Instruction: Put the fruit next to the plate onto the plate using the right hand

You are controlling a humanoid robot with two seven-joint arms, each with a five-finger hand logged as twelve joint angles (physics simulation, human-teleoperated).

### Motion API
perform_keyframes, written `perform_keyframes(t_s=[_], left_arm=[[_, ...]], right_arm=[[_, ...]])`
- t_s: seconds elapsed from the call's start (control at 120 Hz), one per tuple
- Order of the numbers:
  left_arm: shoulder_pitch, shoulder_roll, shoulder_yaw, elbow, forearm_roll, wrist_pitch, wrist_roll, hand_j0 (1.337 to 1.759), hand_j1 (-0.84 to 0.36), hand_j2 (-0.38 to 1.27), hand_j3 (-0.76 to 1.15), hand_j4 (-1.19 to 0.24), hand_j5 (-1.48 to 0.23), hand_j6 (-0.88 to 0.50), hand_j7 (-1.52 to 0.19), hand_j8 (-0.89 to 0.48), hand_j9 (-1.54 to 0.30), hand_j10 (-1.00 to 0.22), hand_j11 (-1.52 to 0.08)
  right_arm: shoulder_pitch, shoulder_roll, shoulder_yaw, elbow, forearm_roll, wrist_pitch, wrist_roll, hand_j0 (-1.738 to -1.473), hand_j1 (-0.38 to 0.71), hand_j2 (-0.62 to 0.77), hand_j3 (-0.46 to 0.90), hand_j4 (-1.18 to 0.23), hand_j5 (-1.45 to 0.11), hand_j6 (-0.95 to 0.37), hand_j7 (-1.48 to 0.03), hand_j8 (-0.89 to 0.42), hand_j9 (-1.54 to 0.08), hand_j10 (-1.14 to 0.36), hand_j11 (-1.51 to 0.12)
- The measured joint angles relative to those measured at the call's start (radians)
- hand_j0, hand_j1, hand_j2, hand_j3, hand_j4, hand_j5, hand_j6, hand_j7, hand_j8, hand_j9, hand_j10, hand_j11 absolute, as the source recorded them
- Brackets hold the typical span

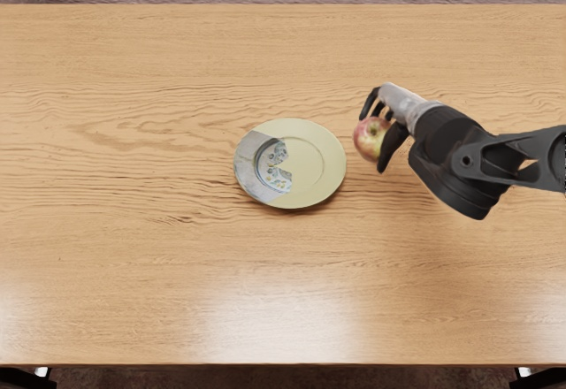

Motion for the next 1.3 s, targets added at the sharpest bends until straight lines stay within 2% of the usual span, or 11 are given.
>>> perform_keyframes(t_s=[0.392,0.425,0.442,0.458,0.525,0.7,0.742,0.833,0.95,1.1,1.3], left_arm=[[0.000,0.000,0.000,0.000,0.000,0.000,0.000,1.658,0.35,0.00,0.00,0.00,0.00,0.00,0.00,0.00,0.00,0.00,0.00],[0.000,0.000,0.000,0.000,0.000,0.000,0.000,1.658,0.35,0.00,0.00,0.00,0.00,0.00,0.00,0.00,0.00,0.00,0.00],[0.000,0.000,0.000,0.000,0.000,0.000,0.000,1.658,0.35,0.00,0.00,0.00,0.00,0.00,0.00,0.00,0.00,0.00,0.00],[0.000,0.000,0.000,0.000,0.000,0.000,0.000,1.658,0.35,0.00,0.00,0.00,0.00,0.00,0.00,0.00,0.00,0.00,0.00],[0.000,0.000,0.000,0.000,0.000,0.000,0.000,1.658,0.35,0.00,0.00,0.00,0.00,0.00,0.00,0.00,0.00,0.00,0.00],[0.000,0.000,0.000,0.000,0.000,0.000,0.000,1.658,0.35,0.00,0.00,0.00,0.00,0.00,0.00,0.00,0.00,0.00,0.00],[0.000,0.000,0.000,0.000,0.000,0.000,0.000,1.658,0.35,0.00,0.00,0.00,0.00,0.00,0.00,0.00,0.00,0.00,0.00],[0.000,0.000,0.000,0.000,0.000,0.000,0.000,1.658,0.35,0.00,0.00,0.00,0.00,0.00,0.00,0.00,0.00,0.00,0.00],[0.000,0.000,0.000,0.000,0.000,0.000,0.000,1.658,0.35,0.00,0.00,0.00,0.00,0.00,0.00,0.00,0.00,0.00,0.00],[0.000,0.000,0.000,0.000,0.000,0.000,0.000,1.658,0.35,0.00,0.00,0.00,0.00,0.00,0.00,0.00,0.00,0.00,0.00],[0.000,0.000,0.000,0.000,0.000,0.000,0.000,1.658,0.35,0.00,0.00,0.00,0.00,0.00,0.00,0.00,0.00,0.00,0.00]], right_arm=[[-0.003,0.147,0.090,-0.075,0.003,0.001,-0.001,-1.658,0.22,0.58,0.00,-0.34,-1.32,-0.28,-1.13,-0.21,-1.23,-0.52,-1.25],[-0.004,0.169,0.094,-0.093,0.003,0.000,-0.001,-1.657,0.22,0.60,0.00,-0.35,-1.31,-0.31,-1.13,-0.22,-1.22,-0.51,-1.23],[-0.005,0.180,0.098,-0.102,0.002,-0.002,-0.001,-1.657,0.21,0.56,0.00,-0.43,-1.30,-0.29,-1.13,-0.25,-1.21,-0.53,-1.23],[-0.006,0.190,0.102,-0.110,0.002,-0.002,-0.001,-1.657,0.21,0.60,0.00,-0.38,-1.30,-0.30,-1.13,-0.26,-1.21,-0.54,-1.23],[-0.009,0.227,0.113,-0.139,-0.001,-0.003,-0.001,-1.657,0.21,0.55,0.00,-0.43,-1.28,-0.30,-1.13,-0.25,-1.20,-0.56,-1.21],[-0.015,0.270,0.122,-0.172,-0.007,-0.003,-0.001,-1.657,0.23,0.59,0.00,-0.46,-1.23,-0.30,-1.13,-0.28,-1.19,-0.57,-1.19],[-0.017,0.276,0.123,-0.184,-0.011,-0.006,-0.001,-1.657,0.19,0.48,0.00,-0.44,-1.10,-0.31,-1.01,-0.27,-1.06,-0.53,-1.06],[-0.028,0.296,0.125,-0.212,-0.016,-0.009,0.000,-1.657,0.01,0.30,0.00,-0.29,-0.71,-0.21,-0.66,-0.18,-0.69,-0.35,-0.69],[-0.040,0.303,0.128,-0.223,-0.017,-0.010,0.000,-1.658,-0.14,0.17,0.00,-0.18,-0.42,-0.13,-0.39,-0.12,-0.40,-0.21,-0.40],[-0.136,0.284,0.261,-0.225,-0.015,-0.011,0.000,-1.658,-0.23,0.08,0.00,-0.10,-0.22,-0.08,-0.20,-0.07,-0.21,-0.11,-0.21],[-0.267,0.205,0.427,-0.225,-0.016,-0.011,0.000,-1.658,-0.29,0.03,0.00,-0.05,-0.10,-0.04,-0.09,-0.04,-0.10,-0.06,-0.10]])
